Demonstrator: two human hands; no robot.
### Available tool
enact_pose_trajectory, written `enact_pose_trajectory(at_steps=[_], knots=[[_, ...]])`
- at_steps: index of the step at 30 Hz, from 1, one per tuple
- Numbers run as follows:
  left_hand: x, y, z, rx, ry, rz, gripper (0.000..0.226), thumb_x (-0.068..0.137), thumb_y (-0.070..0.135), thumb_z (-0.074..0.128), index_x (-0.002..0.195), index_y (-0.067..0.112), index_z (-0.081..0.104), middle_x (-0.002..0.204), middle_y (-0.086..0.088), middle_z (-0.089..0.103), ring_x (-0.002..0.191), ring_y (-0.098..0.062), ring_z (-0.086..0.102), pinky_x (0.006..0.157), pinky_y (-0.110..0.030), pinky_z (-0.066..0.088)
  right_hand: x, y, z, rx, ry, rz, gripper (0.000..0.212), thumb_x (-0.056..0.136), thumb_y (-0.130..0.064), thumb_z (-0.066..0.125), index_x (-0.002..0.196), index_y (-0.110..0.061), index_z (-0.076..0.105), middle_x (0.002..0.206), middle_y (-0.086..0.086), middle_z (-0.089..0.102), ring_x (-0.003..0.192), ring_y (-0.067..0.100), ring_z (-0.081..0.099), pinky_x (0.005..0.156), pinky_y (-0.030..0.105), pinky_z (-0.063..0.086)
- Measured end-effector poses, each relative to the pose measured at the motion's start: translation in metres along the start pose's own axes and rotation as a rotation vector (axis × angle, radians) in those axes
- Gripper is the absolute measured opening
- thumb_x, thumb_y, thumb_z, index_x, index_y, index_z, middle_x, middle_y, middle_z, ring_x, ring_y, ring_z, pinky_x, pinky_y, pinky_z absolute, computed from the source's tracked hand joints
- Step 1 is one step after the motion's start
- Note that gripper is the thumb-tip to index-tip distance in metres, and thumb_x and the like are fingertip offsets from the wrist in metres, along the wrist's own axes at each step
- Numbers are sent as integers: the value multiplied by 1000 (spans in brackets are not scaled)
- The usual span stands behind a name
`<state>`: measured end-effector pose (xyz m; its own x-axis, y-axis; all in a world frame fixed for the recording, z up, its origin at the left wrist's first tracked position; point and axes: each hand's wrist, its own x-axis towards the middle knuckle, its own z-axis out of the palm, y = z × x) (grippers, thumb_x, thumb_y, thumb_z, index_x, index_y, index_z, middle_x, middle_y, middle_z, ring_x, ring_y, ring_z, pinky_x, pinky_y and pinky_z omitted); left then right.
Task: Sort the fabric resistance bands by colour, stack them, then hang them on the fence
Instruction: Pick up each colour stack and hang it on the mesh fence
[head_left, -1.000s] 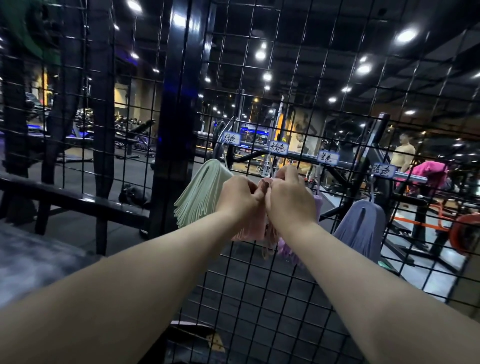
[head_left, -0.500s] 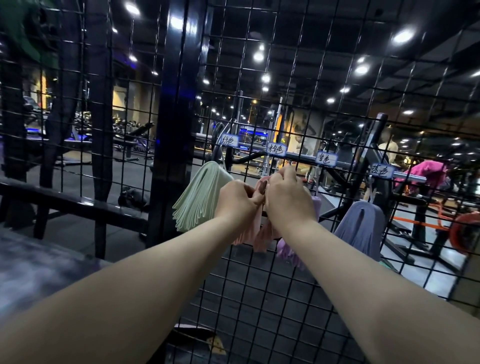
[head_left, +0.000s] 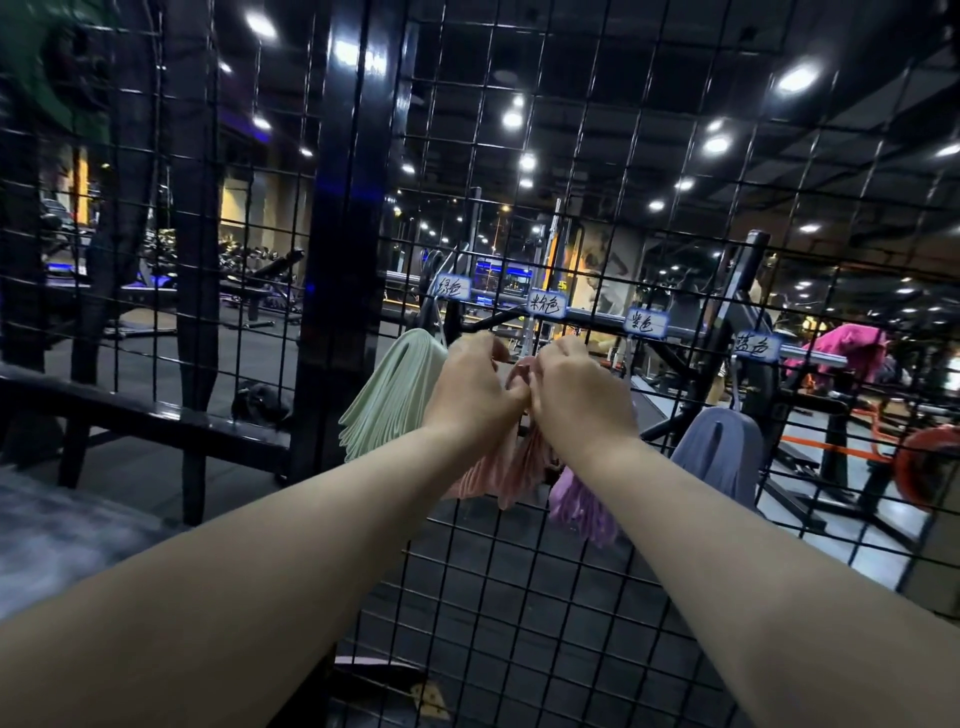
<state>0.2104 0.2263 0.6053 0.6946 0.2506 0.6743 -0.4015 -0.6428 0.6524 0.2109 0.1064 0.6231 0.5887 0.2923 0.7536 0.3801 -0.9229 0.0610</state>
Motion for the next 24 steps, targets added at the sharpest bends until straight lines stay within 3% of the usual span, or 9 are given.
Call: enact_pose_trajectory(at_steps=[4, 8, 16, 20, 24], knots=[[9, -1, 1, -62, 0, -11, 20, 88, 24, 69, 106, 19, 60, 100, 0, 61, 87, -12, 60, 69, -17, 42, 1, 2, 1, -16, -13, -20, 14, 100, -13, 50, 112, -13, 57, 108, 6, 51, 84, 30, 65, 60, 35, 40], [11, -2, 2, -56, -32, -18, 7, 88, 20, 69, 88, 25, 63, 93, 1, 67, 80, -8, 63, 58, -8, 39, -1, 1, 1, 52, -12, -34, 18, 99, -6, 49, 115, -11, 57, 109, 7, 51, 90, 27, 63, 62, 33, 43], [3, -7, 5, -61, -12, 16, 9, 87, 17, 65, 86, 26, 64, 87, 4, 66, 75, -5, 62, 62, -12, 43, -10, -5, 12, 103, -84, 54, 17, 100, -11, 49, 116, -5, 50, 119, 13, 49, 92, 28, 65, 64, 29, 35], [4, -10, 5, -94, -17, -1, 8, 86, 15, 66, 90, 22, 64, 89, 3, 66, 78, -5, 61, 68, -13, 46, -9, -8, 9, 199, -102, 69, 17, 102, -17, 46, 113, -5, 50, 116, 13, 50, 97, 30, 63, 69, 31, 39], [4, -11, 3, -270, -40, -100, 14, 87, 11, 58, 96, 14, 68, 87, 2, 69, 83, -12, 65, 76, -27, 57, -12, -4, 4, 366, -112, 136, 14, 101, -25, 46, 101, -11, 48, 104, 9, 54, 92, 28, 59, 71, 31, 39]])
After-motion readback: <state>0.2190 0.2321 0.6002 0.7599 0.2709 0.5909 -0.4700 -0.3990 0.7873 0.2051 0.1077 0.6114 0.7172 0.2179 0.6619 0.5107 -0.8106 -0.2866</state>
